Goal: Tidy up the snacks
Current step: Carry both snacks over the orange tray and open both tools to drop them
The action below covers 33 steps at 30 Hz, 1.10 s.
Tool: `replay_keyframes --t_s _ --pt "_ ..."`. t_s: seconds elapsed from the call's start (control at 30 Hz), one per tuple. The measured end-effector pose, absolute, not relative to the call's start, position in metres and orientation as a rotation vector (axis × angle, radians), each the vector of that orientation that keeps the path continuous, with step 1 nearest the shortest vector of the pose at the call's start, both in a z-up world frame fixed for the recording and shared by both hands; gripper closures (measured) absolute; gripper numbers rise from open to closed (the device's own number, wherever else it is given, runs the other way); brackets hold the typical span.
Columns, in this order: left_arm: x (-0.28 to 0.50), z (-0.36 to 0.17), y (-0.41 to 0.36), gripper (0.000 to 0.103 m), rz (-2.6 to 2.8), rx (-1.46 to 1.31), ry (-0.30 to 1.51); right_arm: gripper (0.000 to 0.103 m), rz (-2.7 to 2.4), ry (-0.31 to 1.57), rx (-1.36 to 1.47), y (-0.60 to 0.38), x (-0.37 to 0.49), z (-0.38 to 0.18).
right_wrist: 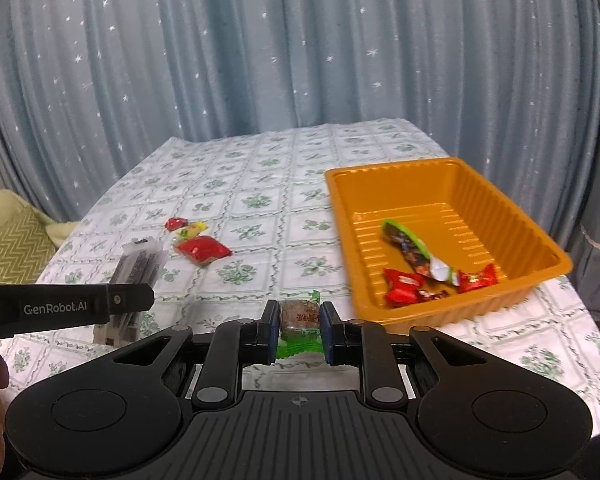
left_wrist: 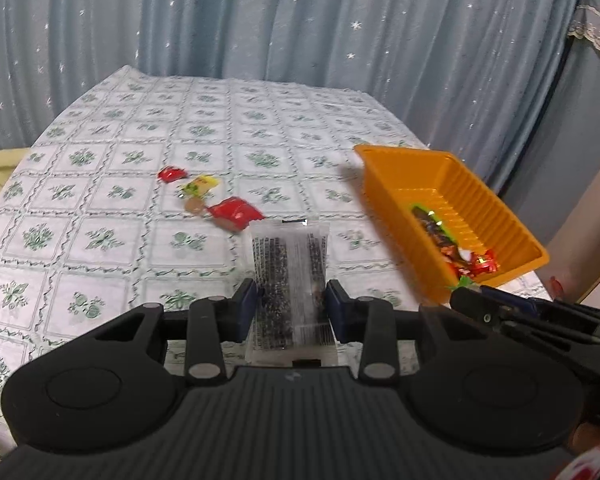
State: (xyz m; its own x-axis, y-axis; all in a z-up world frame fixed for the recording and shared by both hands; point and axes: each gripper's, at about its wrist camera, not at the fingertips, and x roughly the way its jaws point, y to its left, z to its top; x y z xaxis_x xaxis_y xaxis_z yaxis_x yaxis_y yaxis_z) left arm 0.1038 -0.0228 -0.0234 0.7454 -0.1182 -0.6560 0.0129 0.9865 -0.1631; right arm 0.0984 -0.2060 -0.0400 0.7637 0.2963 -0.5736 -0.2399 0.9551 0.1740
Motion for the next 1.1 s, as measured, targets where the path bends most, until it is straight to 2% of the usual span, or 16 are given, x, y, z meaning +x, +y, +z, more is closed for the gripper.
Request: replay_keyframes --t_s 0.63,1.1 --pt "0.112 -0.015 -0.058 0.069 -0.164 -0.138 0.72 0.081 0.195 0.617 0.147 -0.245 0.098 -0.03" --pt "0.162 -0.006 -0.118 0.069 -0.302 -0.139 0.7 0.081 0.076 0.573 0.188 -0.299 0.138 -0.022"
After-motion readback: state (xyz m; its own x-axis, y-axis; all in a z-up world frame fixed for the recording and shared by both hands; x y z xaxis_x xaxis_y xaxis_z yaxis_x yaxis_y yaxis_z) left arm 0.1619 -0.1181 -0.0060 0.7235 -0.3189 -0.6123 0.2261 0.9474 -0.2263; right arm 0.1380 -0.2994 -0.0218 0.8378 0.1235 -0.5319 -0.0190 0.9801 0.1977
